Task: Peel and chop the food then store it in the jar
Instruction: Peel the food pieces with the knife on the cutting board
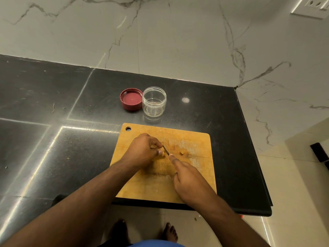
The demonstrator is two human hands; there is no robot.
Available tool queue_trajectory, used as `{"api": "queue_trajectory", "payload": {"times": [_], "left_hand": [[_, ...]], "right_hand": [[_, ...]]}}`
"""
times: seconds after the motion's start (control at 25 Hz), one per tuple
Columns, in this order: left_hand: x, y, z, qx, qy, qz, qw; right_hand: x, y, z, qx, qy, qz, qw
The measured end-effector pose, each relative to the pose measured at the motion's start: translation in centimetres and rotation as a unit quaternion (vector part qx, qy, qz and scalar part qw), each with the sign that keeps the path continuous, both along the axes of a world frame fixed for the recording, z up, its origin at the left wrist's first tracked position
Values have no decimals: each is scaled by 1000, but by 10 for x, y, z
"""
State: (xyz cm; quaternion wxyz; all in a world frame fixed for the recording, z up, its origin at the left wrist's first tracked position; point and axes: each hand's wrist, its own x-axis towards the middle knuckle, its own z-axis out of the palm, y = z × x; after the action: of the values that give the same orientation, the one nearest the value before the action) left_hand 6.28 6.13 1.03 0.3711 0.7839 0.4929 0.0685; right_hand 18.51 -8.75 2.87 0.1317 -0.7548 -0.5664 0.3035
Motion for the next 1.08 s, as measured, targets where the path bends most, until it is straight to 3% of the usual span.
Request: {"api": "queue_trajectory", "payload": {"times": [0.24,0.48,0.76,0.92,1.08], "left_hand": [[-3,1,3,-25,-16,14,999],[-4,0,2,-32,-17,12,999],[-8,-2,-5,-25,-8,16,1000],[-8,-1,-8,-26,-10,17,999],[-7,-1,-9,-24,-9,17,1000]], "right_hand": [[-7,-25,1,2,24,-20,1000],[20,-36,5,64,-26,-83,994],[27,-37,5,10,-1,-54,998],[49,-31,4,33,-24,-98,994],[47,-36,4,28,17,-59,998]]}}
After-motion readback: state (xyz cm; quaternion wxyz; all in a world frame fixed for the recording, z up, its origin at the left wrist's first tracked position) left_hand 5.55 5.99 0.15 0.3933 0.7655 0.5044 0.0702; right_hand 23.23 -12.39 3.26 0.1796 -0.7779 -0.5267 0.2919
